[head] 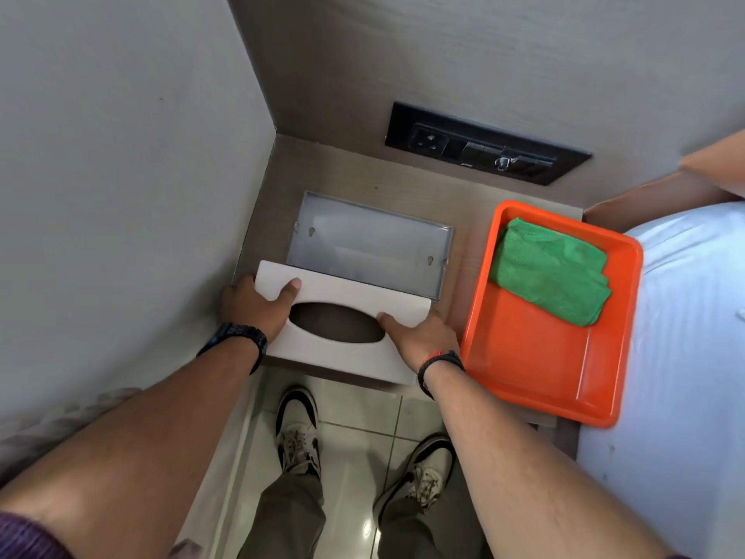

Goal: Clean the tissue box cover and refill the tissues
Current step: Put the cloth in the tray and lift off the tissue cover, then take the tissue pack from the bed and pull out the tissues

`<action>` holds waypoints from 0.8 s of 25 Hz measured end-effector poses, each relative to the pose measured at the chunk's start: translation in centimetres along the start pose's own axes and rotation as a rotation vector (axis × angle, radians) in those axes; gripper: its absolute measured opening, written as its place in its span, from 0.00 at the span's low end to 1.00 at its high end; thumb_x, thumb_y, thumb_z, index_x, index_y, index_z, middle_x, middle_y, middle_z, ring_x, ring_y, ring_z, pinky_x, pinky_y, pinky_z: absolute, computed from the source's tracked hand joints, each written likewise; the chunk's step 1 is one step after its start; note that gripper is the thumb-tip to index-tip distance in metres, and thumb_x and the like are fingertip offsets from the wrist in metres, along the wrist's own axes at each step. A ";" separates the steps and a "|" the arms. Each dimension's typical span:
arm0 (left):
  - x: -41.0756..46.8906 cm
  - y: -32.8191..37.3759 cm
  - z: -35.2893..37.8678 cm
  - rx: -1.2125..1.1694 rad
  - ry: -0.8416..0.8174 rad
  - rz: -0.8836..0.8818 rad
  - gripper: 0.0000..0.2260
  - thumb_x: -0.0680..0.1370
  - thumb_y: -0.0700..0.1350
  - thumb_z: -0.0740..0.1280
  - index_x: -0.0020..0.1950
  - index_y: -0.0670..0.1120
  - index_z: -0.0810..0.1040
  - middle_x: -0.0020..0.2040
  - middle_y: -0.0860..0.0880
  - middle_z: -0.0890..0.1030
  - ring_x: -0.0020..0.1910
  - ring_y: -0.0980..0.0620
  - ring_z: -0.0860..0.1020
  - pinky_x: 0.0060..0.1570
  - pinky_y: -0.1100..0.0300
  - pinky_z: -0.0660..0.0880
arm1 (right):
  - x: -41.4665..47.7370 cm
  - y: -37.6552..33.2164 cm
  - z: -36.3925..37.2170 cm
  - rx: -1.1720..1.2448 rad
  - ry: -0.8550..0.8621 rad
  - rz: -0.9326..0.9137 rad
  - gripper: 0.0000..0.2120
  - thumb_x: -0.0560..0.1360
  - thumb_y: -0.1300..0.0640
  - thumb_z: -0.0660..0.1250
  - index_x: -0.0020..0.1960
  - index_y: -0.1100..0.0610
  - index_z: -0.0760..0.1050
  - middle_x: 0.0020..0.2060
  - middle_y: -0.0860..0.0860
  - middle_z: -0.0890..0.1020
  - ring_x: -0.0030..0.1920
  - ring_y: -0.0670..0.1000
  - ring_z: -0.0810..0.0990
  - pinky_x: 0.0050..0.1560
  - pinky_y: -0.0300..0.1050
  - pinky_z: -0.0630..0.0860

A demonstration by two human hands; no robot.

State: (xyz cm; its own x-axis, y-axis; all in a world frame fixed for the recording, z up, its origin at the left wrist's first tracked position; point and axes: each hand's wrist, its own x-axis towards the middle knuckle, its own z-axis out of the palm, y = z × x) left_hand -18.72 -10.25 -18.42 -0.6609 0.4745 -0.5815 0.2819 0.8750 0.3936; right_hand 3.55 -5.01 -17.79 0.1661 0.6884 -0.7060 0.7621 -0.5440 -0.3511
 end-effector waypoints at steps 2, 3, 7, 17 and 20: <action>-0.8 1.1 -0.2 0.035 0.054 0.085 0.32 0.69 0.66 0.67 0.64 0.46 0.72 0.62 0.41 0.72 0.58 0.40 0.73 0.58 0.44 0.73 | -0.4 -0.8 -0.6 -0.052 0.078 -0.032 0.37 0.65 0.31 0.65 0.62 0.57 0.71 0.58 0.58 0.78 0.57 0.61 0.78 0.51 0.49 0.75; -1.3 1.9 -0.3 0.063 0.091 0.156 0.34 0.69 0.66 0.67 0.66 0.46 0.70 0.64 0.41 0.71 0.60 0.40 0.72 0.59 0.45 0.72 | -0.6 -1.5 -1.2 -0.065 0.129 -0.063 0.34 0.66 0.32 0.64 0.61 0.57 0.72 0.57 0.58 0.79 0.56 0.61 0.78 0.49 0.49 0.74; -4.3 7.9 -1.0 0.020 0.210 0.537 0.27 0.70 0.61 0.69 0.62 0.47 0.73 0.59 0.43 0.75 0.58 0.43 0.73 0.55 0.51 0.73 | -2.6 -4.1 -6.1 -0.062 0.398 -0.335 0.25 0.70 0.39 0.66 0.58 0.56 0.74 0.52 0.57 0.80 0.53 0.60 0.78 0.46 0.49 0.73; -25.2 26.7 5.1 0.065 -0.155 1.013 0.07 0.72 0.53 0.71 0.37 0.52 0.78 0.29 0.56 0.74 0.36 0.46 0.81 0.36 0.62 0.66 | -10.2 7.3 -31.1 0.057 0.890 -0.263 0.10 0.73 0.47 0.65 0.43 0.54 0.77 0.33 0.51 0.83 0.39 0.61 0.81 0.36 0.48 0.72; -34.5 29.3 10.6 0.064 -0.335 1.115 0.06 0.72 0.52 0.72 0.38 0.51 0.79 0.31 0.55 0.78 0.35 0.48 0.81 0.36 0.61 0.68 | -13.0 16.9 -37.4 0.139 1.045 -0.140 0.11 0.74 0.49 0.65 0.39 0.56 0.75 0.30 0.52 0.81 0.35 0.61 0.79 0.30 0.45 0.66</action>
State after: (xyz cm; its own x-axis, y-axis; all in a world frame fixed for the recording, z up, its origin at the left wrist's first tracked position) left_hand 19.71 -0.01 5.64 0.1894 0.9770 -0.0982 0.6314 -0.0446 0.7742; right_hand 37.71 -5.21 8.50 0.5878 0.7834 0.2017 0.7488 -0.4325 -0.5023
